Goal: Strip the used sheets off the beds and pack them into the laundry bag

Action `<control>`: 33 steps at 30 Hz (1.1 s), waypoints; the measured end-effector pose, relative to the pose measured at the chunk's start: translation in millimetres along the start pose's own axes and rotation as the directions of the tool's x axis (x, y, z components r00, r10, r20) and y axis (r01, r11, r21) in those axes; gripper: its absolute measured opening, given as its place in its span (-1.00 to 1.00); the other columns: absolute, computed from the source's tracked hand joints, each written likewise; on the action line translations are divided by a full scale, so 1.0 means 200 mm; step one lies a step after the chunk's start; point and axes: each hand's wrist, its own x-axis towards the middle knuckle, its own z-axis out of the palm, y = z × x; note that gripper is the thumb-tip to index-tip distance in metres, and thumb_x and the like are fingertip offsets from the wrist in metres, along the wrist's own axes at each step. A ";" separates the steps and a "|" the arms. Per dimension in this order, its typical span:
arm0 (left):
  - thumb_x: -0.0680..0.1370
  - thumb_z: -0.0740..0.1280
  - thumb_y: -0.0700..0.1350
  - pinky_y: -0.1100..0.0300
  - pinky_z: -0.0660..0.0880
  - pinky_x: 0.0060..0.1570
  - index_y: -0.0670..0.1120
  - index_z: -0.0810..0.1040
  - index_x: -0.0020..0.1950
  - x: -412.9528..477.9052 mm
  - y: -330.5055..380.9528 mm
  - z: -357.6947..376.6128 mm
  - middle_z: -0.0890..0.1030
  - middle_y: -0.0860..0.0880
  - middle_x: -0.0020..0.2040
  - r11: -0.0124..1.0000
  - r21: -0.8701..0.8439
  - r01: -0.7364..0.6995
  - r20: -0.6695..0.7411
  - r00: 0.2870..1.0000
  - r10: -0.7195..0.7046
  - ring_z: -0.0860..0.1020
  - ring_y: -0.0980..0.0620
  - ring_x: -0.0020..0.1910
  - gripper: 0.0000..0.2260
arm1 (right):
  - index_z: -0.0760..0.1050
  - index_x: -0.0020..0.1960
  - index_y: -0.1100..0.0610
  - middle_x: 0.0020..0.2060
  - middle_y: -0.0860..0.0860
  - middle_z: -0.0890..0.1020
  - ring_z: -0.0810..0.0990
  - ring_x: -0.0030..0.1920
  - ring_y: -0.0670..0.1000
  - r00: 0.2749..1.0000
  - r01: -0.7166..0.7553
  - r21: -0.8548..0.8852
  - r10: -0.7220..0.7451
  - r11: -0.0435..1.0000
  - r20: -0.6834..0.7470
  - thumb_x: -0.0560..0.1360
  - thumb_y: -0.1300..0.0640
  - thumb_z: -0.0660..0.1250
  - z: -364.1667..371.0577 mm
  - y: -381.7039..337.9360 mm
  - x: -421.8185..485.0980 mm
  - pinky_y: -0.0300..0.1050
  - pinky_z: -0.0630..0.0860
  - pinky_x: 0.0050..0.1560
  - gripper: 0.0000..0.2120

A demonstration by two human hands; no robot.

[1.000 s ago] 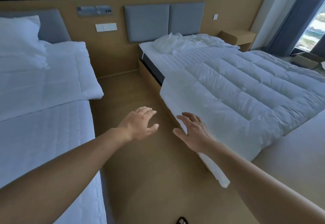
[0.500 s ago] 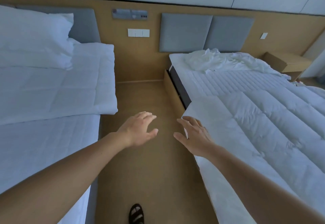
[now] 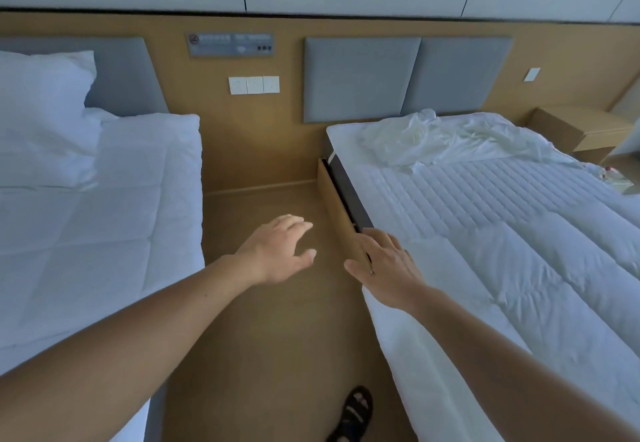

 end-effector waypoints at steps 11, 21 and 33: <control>0.65 0.14 0.16 0.04 0.12 0.53 -0.03 0.18 0.60 1.14 -0.10 -0.17 0.18 -0.01 0.61 1.000 -0.003 0.028 0.021 0.999 -0.028 0.07 0.04 0.60 -0.44 | 0.14 0.59 -0.04 0.57 -0.02 0.15 0.09 0.57 0.05 1.000 0.008 0.040 -0.009 0.999 0.017 0.64 -0.22 0.12 -0.31 0.45 1.07 0.10 0.19 0.51 -0.42; 0.65 0.14 0.16 0.06 0.10 0.54 -0.04 0.15 0.61 2.07 -0.59 -0.22 0.18 0.00 0.61 0.999 -0.054 0.003 0.072 0.997 0.000 0.08 0.05 0.59 -0.43 | 0.13 0.59 -0.04 0.58 -0.02 0.14 0.07 0.57 0.04 0.995 -0.056 -0.001 0.056 0.998 0.077 0.64 -0.21 0.10 -0.28 0.60 2.05 0.07 0.18 0.49 -0.42; 0.65 0.13 0.15 0.04 0.09 0.55 -0.04 0.13 0.61 3.37 -0.98 -0.48 0.15 0.00 0.62 0.982 -0.026 -0.188 0.172 0.967 0.190 0.05 0.04 0.60 -0.43 | 0.12 0.60 -0.04 0.58 -0.04 0.15 0.06 0.58 0.03 0.950 -0.310 0.113 0.311 0.944 0.008 0.62 -0.24 0.15 -0.42 0.87 3.09 0.10 0.21 0.50 -0.38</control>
